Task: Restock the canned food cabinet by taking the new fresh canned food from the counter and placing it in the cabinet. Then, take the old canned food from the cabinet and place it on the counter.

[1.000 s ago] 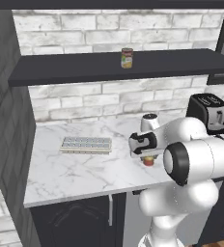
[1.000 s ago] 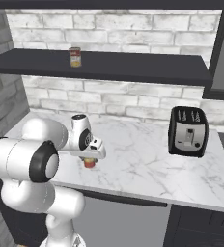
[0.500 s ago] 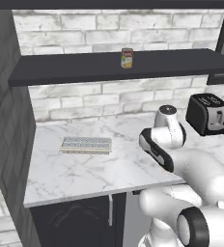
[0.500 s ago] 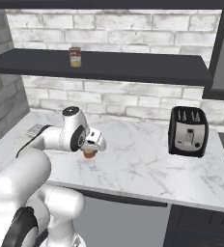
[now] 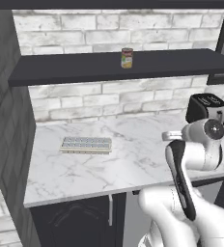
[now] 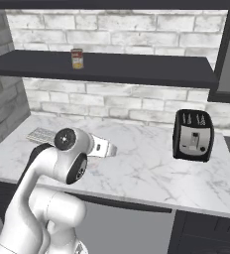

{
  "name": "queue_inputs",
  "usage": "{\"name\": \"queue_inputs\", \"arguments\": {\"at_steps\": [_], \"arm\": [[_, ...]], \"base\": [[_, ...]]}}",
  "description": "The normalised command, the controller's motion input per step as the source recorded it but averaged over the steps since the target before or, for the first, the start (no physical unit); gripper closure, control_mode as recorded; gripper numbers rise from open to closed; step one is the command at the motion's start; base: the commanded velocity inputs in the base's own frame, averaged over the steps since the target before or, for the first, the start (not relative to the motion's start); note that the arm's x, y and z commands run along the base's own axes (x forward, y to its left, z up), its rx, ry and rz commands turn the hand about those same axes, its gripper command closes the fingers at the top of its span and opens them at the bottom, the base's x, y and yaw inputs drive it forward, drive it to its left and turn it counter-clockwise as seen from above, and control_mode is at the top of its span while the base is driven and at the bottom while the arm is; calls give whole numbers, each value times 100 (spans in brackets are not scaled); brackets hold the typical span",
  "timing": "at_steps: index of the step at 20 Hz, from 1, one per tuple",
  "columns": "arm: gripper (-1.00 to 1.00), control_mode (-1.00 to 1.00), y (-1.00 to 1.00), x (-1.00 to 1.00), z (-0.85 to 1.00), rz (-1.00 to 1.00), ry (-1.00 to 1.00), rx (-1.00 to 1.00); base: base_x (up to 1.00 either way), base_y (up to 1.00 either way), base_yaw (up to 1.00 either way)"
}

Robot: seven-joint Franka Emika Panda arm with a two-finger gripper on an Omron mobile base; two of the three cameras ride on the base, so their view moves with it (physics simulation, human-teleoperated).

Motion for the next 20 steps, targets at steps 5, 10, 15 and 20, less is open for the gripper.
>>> {"name": "queue_inputs", "arguments": {"at_steps": [5, 10, 15, 20], "arm": [[100, -100, -37, -53, 100, 1, -42, -1], [100, -100, -18, -25, 100, 5, -37, -3], [100, -100, -4, -5, 100, 6, -15, -8], [100, -100, 0, 0, 100, 4, 19, -5]], "base": [[0, 0, 0], [0, 0, 0], [0, 0, 0], [0, 0, 0]]}}
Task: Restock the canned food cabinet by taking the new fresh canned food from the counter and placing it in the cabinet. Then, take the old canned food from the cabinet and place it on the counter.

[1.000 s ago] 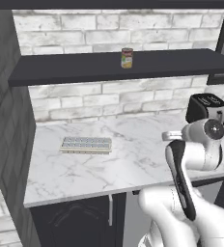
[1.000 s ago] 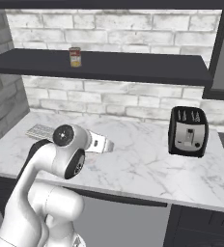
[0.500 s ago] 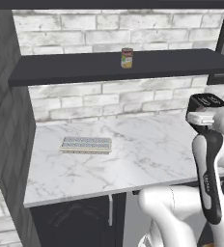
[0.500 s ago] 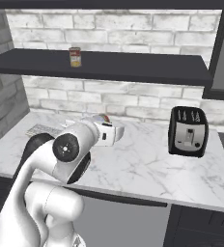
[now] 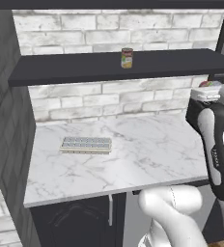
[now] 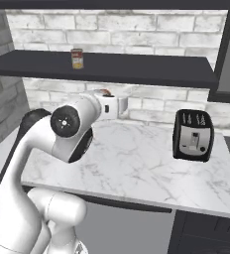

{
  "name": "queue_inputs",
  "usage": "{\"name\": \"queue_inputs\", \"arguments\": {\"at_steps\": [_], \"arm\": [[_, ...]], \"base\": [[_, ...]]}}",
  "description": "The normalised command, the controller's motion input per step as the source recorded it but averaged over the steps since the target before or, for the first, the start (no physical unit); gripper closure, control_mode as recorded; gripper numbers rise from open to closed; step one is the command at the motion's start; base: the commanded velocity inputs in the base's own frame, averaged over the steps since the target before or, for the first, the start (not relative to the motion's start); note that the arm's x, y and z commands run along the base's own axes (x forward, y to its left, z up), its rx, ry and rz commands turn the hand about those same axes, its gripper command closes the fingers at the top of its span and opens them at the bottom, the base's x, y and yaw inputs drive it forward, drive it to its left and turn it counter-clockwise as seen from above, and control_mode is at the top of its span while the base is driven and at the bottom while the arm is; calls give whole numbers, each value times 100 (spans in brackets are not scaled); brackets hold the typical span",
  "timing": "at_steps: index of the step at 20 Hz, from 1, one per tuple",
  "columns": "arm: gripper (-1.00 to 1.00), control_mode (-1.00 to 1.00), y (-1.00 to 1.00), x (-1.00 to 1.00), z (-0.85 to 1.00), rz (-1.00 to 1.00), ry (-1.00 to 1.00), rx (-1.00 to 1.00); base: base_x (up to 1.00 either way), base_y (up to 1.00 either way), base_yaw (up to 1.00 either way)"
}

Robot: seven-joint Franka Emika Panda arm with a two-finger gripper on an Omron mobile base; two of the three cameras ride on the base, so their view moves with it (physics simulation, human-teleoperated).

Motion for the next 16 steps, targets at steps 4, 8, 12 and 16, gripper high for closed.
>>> {"name": "queue_inputs", "arguments": {"at_steps": [4, 8, 12, 16], "arm": [[100, -100, -1, 12, 90, 8, 47, 0], [100, -100, 0, 3, 0, 0, 8, -1], [100, -100, 0, 59, -9, 0, 0, -1], [100, -100, 0, 80, -10, 0, 0, 0]], "base": [[0, 0, 0], [0, 0, 0], [0, 0, 0], [0, 0, 0]]}}
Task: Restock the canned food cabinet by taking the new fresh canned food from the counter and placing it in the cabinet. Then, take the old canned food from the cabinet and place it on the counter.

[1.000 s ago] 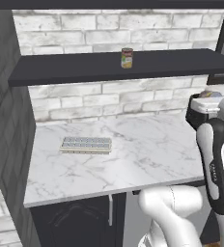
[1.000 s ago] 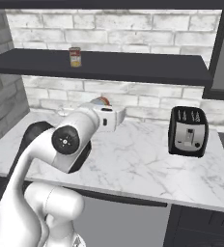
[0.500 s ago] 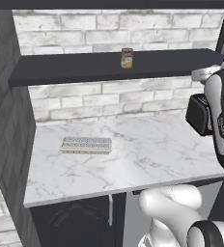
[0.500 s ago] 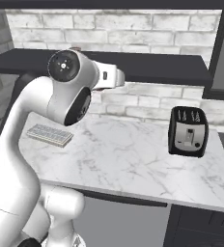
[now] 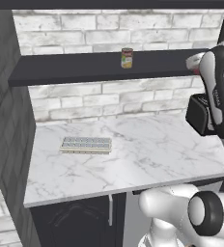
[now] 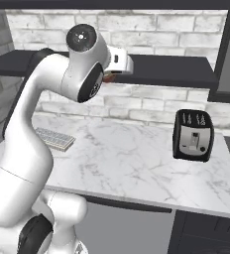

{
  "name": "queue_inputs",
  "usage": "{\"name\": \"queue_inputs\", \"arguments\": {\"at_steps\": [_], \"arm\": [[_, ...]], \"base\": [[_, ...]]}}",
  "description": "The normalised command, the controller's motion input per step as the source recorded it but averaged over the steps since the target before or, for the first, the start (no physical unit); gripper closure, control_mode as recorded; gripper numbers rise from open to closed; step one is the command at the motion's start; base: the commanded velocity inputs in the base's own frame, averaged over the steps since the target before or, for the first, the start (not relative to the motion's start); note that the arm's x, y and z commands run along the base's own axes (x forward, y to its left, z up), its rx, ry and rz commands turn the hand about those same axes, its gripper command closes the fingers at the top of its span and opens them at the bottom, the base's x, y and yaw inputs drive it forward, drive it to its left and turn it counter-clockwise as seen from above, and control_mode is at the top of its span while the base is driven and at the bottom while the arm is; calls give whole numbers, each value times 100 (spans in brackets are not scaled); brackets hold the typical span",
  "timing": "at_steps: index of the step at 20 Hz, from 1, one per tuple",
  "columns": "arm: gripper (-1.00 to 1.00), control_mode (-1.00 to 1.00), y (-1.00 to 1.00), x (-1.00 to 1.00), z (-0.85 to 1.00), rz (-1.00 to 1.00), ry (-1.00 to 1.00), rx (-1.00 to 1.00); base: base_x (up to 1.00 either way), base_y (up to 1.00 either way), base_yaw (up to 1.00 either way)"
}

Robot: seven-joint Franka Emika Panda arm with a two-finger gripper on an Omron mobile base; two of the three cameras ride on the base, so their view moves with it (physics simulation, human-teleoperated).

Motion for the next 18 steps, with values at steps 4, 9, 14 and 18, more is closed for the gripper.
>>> {"name": "queue_inputs", "arguments": {"at_steps": [4, 9, 14, 18], "arm": [[100, -100, 0, 91, -10, -1, 0, 0], [100, -100, 0, 89, -21, -1, 1, 0], [100, -100, 0, 88, -22, -1, 4, 0], [100, -100, 0, 79, -9, -1, 8, 0]], "base": [[0, 0, 0], [0, 0, 0], [0, 0, 0], [0, 0, 0]]}}
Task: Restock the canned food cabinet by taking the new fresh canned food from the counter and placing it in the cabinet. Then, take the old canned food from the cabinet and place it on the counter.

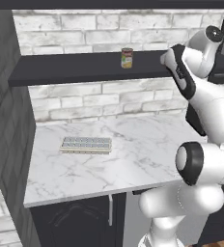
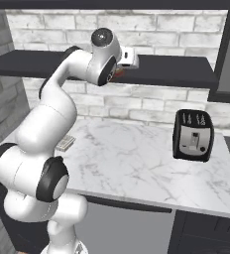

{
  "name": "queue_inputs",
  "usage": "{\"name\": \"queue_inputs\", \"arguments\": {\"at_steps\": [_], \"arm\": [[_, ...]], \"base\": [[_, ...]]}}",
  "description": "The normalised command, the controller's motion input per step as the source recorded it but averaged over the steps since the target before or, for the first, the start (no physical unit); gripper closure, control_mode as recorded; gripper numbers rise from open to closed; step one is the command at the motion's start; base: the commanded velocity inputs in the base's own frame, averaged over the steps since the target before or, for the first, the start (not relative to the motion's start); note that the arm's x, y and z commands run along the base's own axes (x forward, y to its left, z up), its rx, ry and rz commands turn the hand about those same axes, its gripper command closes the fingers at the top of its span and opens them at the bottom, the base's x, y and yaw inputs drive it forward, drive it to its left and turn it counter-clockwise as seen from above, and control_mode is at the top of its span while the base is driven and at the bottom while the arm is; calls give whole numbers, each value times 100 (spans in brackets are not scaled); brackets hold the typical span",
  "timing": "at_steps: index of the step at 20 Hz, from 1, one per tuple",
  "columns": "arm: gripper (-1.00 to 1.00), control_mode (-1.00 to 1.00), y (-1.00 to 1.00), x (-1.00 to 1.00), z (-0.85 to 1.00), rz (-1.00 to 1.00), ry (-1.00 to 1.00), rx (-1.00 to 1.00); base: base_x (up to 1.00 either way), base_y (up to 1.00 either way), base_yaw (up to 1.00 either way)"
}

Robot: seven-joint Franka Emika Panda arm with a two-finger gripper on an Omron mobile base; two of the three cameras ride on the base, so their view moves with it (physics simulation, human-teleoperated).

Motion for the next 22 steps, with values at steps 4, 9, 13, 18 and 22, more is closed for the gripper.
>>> {"name": "queue_inputs", "arguments": {"at_steps": [4, 9, 13, 18, 22], "arm": [[100, -100, 0, 65, -9, -1, 10, 0], [100, -100, 0, 53, -27, 0, 4, -1], [-100, -100, 0, 54, -27, 0, 0, 0], [-100, -100, 0, 32, -11, 0, -6, -5], [-100, -100, 0, 33, 0, 0, -1, -1]], "base": [[0, 0, 0], [0, 0, 0], [0, 0, 0], [0, 0, 0], [0, 0, 0]]}}
